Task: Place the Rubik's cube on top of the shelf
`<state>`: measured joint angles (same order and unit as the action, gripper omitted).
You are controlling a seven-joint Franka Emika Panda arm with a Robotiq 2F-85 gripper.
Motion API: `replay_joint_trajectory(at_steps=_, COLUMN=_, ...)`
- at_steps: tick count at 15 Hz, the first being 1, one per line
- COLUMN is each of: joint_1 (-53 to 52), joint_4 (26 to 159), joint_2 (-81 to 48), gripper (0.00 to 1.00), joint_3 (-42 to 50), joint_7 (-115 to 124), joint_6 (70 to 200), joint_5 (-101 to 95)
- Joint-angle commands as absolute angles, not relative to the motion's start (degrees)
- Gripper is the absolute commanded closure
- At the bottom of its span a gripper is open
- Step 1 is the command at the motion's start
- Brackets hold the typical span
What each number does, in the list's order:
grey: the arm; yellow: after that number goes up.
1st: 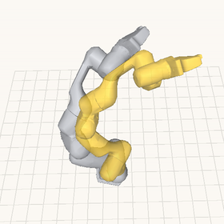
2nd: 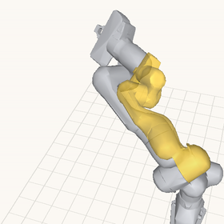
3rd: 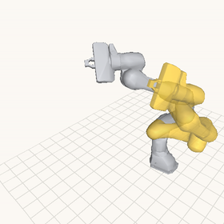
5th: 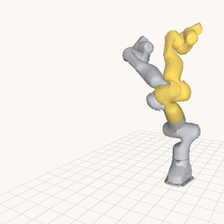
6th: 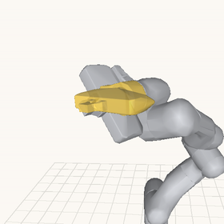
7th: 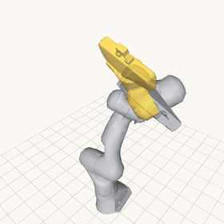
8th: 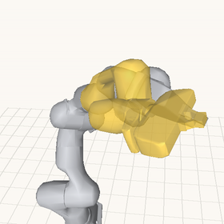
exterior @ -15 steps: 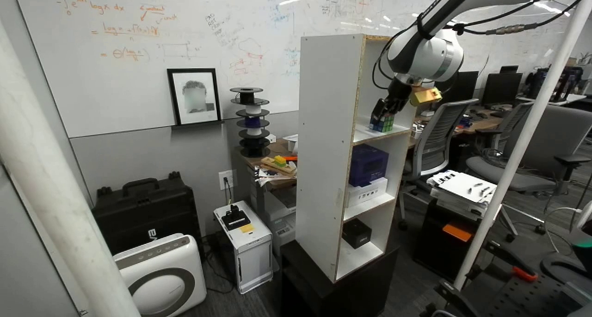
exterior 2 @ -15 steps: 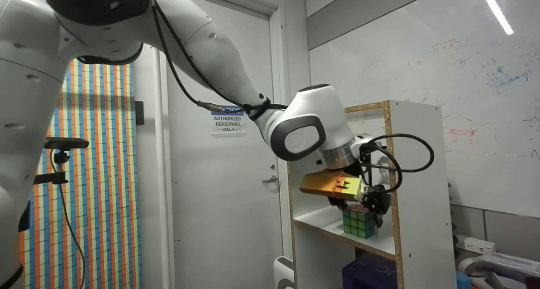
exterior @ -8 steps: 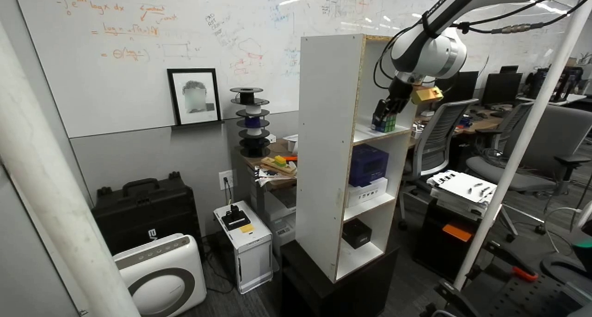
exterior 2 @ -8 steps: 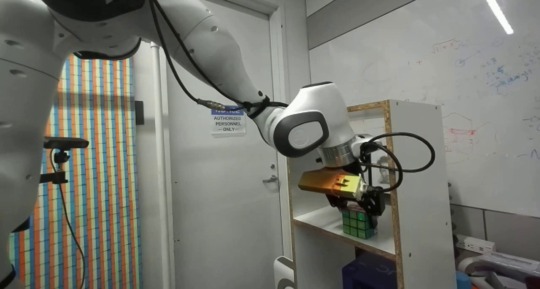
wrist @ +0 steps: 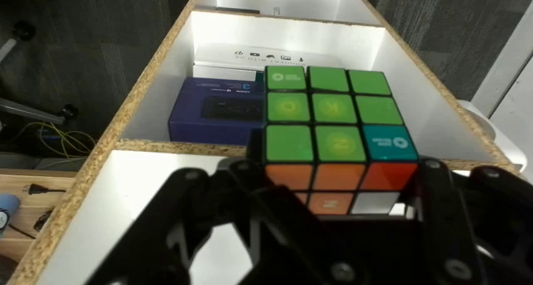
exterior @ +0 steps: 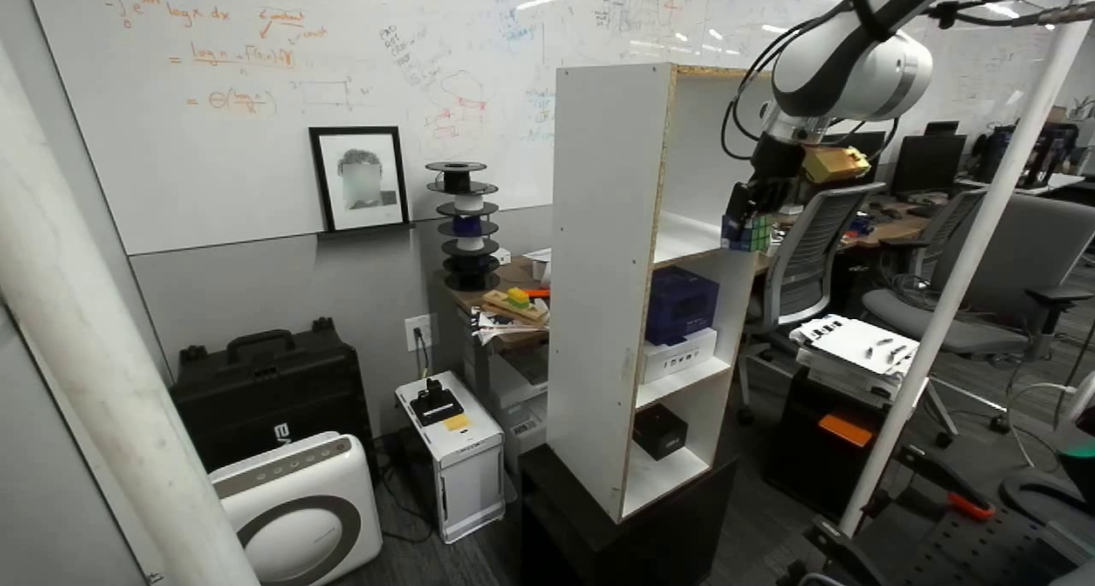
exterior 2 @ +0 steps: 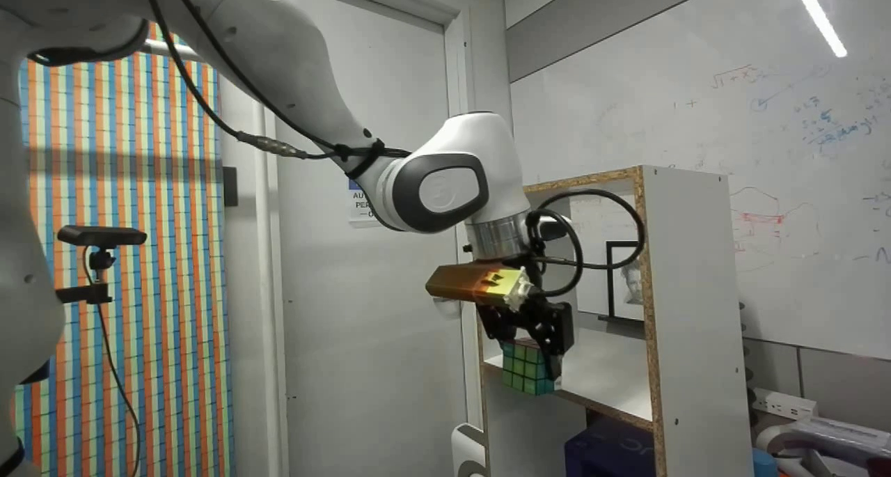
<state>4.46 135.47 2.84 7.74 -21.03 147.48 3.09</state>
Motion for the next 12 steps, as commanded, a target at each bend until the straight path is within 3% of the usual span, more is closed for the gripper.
replay_joint_trajectory(at_steps=1, joint_1=4.6, joint_4=142.2, joint_2=16.3, gripper=0.62, joint_3=6.1, joint_7=-14.5, joint_6=141.5, joint_5=-1.2)
replay_joint_trajectory(at_steps=6, joint_1=4.0, joint_4=137.8, joint_2=28.2, gripper=0.62, joint_3=3.5, joint_7=-6.6, joint_6=126.8, joint_5=-0.4)
replay_joint_trajectory(at_steps=12, joint_1=4.4, joint_4=121.7, joint_2=27.8, gripper=0.62, joint_3=2.4, joint_7=2.7, joint_6=125.4, joint_5=2.4)
